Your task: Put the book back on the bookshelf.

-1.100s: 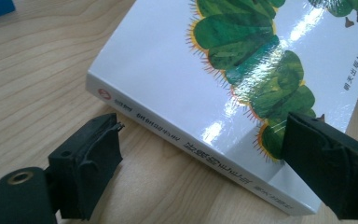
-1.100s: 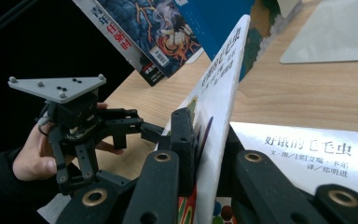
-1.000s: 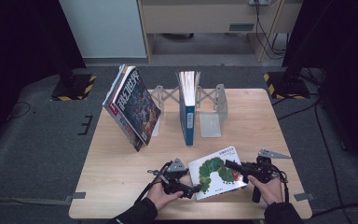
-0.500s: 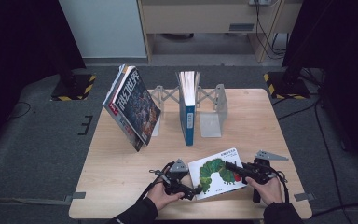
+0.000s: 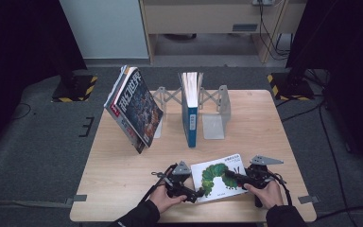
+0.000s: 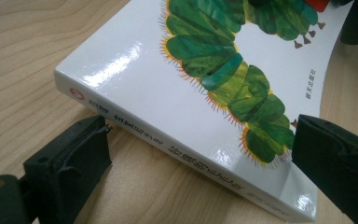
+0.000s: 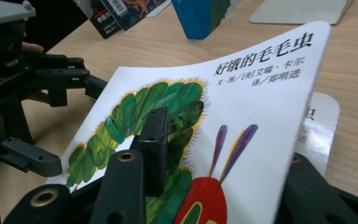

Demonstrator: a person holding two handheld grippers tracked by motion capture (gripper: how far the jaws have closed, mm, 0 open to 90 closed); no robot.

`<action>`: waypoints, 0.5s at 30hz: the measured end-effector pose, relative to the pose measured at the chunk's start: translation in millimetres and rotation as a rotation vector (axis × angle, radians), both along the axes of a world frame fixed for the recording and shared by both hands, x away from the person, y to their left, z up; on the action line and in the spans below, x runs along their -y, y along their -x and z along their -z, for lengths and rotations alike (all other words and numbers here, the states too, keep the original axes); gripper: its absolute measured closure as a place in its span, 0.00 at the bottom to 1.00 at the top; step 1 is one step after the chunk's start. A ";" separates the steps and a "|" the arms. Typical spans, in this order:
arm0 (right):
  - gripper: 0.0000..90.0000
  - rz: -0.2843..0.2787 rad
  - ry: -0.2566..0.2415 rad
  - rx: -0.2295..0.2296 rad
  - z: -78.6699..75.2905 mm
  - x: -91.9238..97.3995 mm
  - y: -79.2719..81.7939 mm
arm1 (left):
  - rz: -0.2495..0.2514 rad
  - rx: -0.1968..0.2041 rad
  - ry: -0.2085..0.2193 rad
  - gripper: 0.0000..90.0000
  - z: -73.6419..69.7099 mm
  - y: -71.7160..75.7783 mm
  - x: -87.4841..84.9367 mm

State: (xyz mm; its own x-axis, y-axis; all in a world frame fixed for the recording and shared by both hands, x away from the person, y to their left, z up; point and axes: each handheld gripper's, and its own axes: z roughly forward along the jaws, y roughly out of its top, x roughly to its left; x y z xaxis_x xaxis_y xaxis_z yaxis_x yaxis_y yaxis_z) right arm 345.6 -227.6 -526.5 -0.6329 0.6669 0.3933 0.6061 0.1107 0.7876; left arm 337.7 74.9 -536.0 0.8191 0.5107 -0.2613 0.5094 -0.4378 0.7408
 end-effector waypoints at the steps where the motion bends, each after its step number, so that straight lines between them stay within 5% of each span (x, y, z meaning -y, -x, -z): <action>1: 0.68 0.001 0.000 -0.006 0.5 -1.1 0.1 | 0.002 0.004 -0.003 0.04 0.0 -0.3 -0.2; 10: 0.67 -0.001 -0.015 -0.009 0.1 -2.3 -0.3 | 0.004 0.012 -0.011 0.05 -0.1 -0.7 -0.5; 11: 0.54 0.032 -0.011 -0.002 -4.0 -1.5 -0.7 | -0.005 0.010 -0.006 0.05 -0.1 -1.1 -0.4; 12: 0.54 0.032 -0.011 -0.002 -4.0 -1.5 -0.7 | -0.005 0.010 -0.006 0.06 -0.1 -1.1 -0.4; 15: 0.50 0.038 0.053 0.005 -5.0 -0.2 -1.2 | 0.002 0.015 -0.006 0.10 -0.2 0.4 1.1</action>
